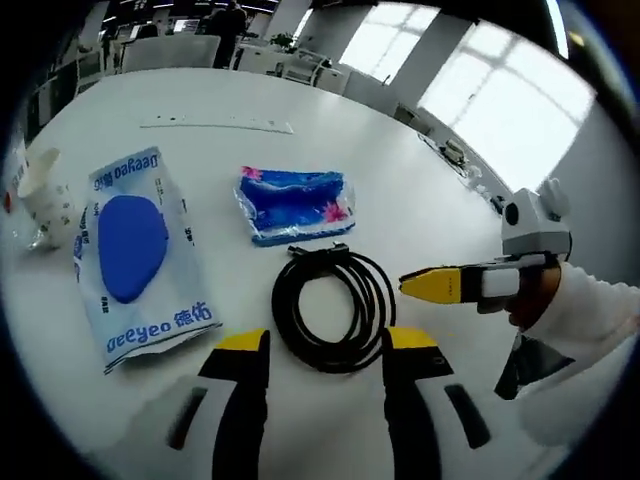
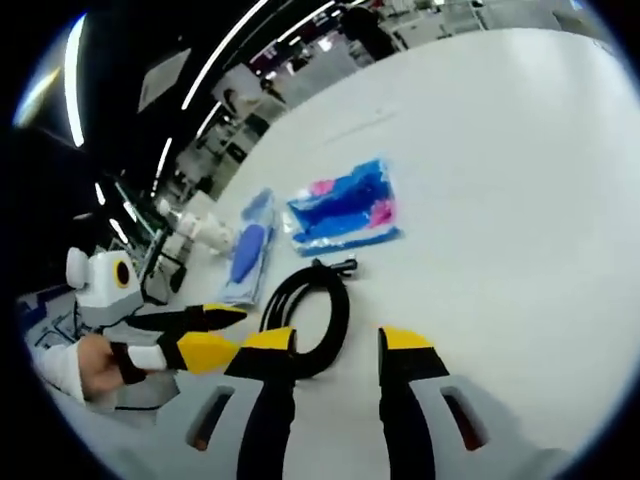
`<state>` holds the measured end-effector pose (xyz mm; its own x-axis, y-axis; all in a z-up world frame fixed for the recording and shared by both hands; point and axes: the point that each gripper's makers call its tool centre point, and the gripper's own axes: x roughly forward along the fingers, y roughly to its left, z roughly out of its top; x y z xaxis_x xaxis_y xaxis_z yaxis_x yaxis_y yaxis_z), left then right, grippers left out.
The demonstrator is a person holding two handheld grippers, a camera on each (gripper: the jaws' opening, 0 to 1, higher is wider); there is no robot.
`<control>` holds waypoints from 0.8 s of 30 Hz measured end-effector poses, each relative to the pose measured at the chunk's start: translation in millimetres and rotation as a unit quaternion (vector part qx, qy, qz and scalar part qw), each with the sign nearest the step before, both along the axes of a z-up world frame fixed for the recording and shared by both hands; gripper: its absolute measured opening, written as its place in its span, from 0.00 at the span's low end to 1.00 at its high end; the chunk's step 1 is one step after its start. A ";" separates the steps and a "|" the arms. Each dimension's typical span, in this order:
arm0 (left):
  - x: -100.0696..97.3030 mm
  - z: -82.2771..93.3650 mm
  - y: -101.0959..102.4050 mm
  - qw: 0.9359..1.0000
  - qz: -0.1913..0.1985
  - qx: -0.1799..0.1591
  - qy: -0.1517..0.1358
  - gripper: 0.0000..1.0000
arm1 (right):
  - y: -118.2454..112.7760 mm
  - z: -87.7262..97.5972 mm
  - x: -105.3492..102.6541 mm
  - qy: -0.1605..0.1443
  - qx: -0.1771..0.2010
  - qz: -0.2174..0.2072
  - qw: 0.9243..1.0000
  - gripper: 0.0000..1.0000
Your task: Arrange the tabletop items into an orderly group along one side of the table until the central work area is clear of visible clutter.
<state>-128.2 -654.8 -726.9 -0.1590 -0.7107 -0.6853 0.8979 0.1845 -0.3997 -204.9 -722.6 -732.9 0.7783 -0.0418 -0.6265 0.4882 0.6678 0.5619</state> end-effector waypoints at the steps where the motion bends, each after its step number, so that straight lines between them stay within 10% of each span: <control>1: 0.6 0.6 0.9 1.000 0.002 0.002 0.000 0.65 | 1.3 3.1 -3.6 -0.002 -0.007 0.004 1.000 0.36; 5: 13.3 7.1 8.1 1.000 0.023 0.007 -0.016 0.97 | 6.0 11.3 -15.3 -0.006 -0.019 0.011 1.000 0.39; 10: 42.8 23.6 24.4 0.997 0.056 0.004 -0.053 1.00 | 11.7 27.1 -26.1 -0.020 -0.039 0.010 0.999 0.40; 24: 110.0 17.0 88.6 0.981 0.190 0.026 -0.018 0.95 | -3.7 30.6 -55.1 -0.016 -0.029 -0.014 0.999 0.52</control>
<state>-18.2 -566.1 -710.0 0.1361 -0.6783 -0.7220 0.7738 0.5279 -0.3501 -260.0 -726.2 -702.3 0.7964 -0.0992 -0.5966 0.4891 0.6859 0.5388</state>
